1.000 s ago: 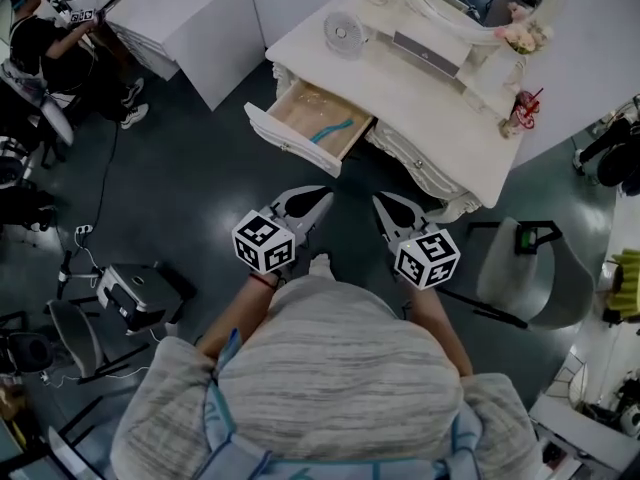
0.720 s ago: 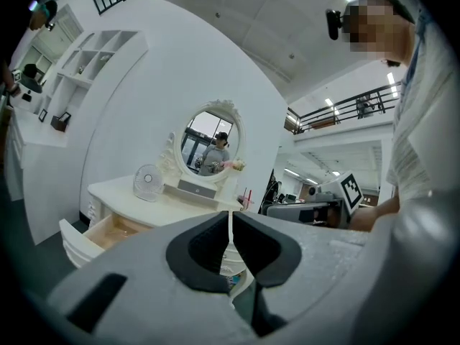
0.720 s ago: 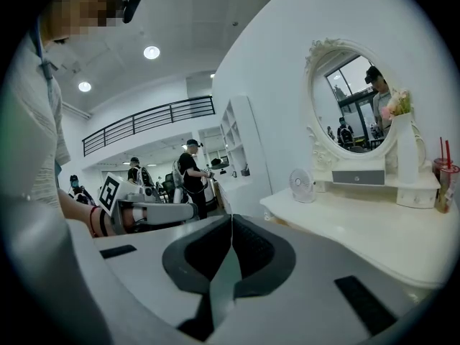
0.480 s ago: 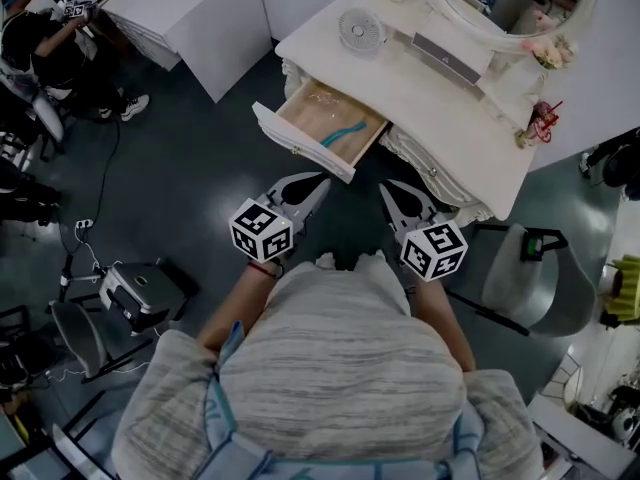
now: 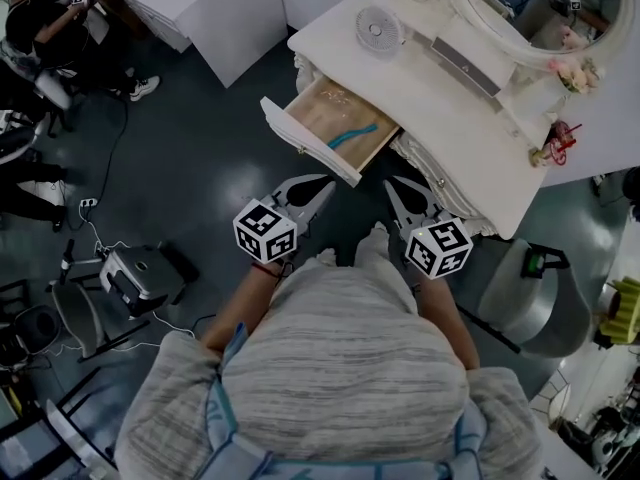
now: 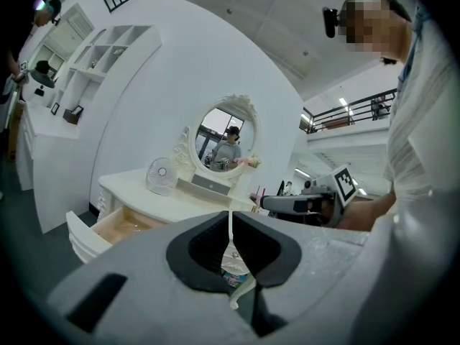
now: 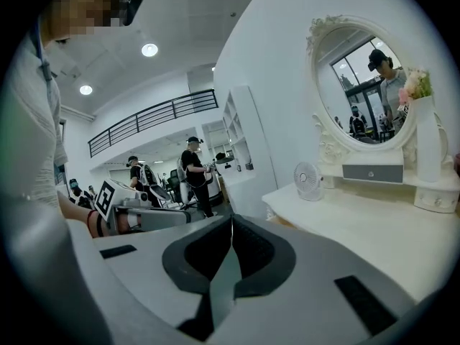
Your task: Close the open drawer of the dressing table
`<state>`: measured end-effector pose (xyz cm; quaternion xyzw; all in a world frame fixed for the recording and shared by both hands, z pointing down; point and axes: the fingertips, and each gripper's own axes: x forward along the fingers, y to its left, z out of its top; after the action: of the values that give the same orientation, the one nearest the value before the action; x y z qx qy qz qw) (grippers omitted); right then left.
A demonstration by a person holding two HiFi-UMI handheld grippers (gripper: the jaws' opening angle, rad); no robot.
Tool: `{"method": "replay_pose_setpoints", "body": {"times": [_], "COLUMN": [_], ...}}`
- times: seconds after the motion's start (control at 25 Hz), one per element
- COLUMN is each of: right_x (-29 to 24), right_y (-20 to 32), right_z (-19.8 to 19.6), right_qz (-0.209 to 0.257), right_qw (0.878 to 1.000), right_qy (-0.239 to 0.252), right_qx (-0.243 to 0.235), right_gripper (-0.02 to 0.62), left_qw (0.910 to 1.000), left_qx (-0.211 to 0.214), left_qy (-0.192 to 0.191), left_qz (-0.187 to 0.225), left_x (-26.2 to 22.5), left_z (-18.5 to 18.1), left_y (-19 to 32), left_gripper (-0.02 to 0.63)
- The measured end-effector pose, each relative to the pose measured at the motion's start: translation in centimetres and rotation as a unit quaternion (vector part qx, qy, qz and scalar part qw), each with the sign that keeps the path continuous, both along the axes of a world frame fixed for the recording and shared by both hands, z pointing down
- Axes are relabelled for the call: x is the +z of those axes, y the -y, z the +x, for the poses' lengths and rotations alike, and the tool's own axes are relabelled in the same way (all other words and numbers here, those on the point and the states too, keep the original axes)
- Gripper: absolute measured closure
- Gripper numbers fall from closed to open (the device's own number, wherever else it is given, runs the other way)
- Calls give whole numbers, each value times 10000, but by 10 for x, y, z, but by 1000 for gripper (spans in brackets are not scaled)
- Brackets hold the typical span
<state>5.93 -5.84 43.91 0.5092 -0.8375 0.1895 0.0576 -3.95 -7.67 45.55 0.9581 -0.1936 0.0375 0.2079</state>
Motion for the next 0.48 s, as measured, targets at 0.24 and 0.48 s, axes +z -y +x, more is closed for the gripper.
{"method": "replay_pose_setpoints", "body": {"times": [0.24,0.48], "right_x": [8,20], "right_y": [18,29], "right_z": [1,-1], "right_qz": [-111,-235], "right_qw": [9997,9988], "right_qy": [3,1], "right_qx": [-229,-420], "right_gripper": [584,584], "left_qw": [9999,9994], "left_qx": [-104,-282], "left_qy": [88,209], "left_qz": [-47,-64], "left_x": [11,23], "left_z": [0,-3], "left_y": [10,24], "left_gripper": [579,578]}}
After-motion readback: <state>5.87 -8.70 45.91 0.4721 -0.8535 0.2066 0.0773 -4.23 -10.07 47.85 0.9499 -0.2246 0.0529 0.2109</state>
